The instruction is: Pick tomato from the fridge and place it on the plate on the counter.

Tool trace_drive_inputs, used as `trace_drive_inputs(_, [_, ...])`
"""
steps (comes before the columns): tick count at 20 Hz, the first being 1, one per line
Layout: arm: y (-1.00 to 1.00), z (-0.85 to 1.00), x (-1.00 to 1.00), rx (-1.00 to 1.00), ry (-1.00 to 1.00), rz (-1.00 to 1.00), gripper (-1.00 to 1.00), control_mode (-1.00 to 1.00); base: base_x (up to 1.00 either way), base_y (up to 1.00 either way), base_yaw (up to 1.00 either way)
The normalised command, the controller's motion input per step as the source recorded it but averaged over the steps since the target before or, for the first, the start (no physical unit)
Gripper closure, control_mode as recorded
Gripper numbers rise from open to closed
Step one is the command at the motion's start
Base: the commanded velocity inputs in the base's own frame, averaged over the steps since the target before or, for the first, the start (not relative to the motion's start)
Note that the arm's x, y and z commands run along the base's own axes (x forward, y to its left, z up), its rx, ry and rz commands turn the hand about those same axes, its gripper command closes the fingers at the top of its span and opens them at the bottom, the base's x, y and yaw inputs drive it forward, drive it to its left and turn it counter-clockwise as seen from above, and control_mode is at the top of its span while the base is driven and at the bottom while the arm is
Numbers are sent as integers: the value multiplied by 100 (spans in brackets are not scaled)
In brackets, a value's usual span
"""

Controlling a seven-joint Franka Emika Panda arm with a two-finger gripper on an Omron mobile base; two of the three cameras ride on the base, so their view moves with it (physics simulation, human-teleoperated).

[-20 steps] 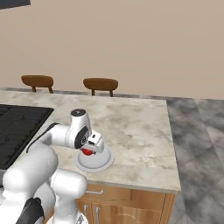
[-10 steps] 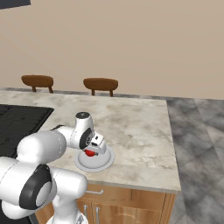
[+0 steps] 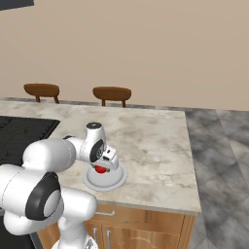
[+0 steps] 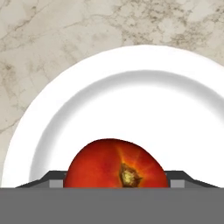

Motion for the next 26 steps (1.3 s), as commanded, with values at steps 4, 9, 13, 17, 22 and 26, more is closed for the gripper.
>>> trace_drive_inputs(4, [0,0,0,0,0,0,-100,-100,0,0,0])
trace_drive_inputs(9, [0,13,0,0,0,0,-100,-100,0,0,0])
trace_drive_inputs(13, [0,70,-12,0,-4,0,-100,-100,0,0,0])
trace_drive_inputs(17, [0,74,-26,0,-2,0,-100,-100,0,0,0])
trace_drive_inputs(22, [0,88,-59,-1,-7,0,-100,-100,0,0,0])
trace_drive_inputs(26, [1,94,-81,-4,-13,0,-100,-100,0,0,0])
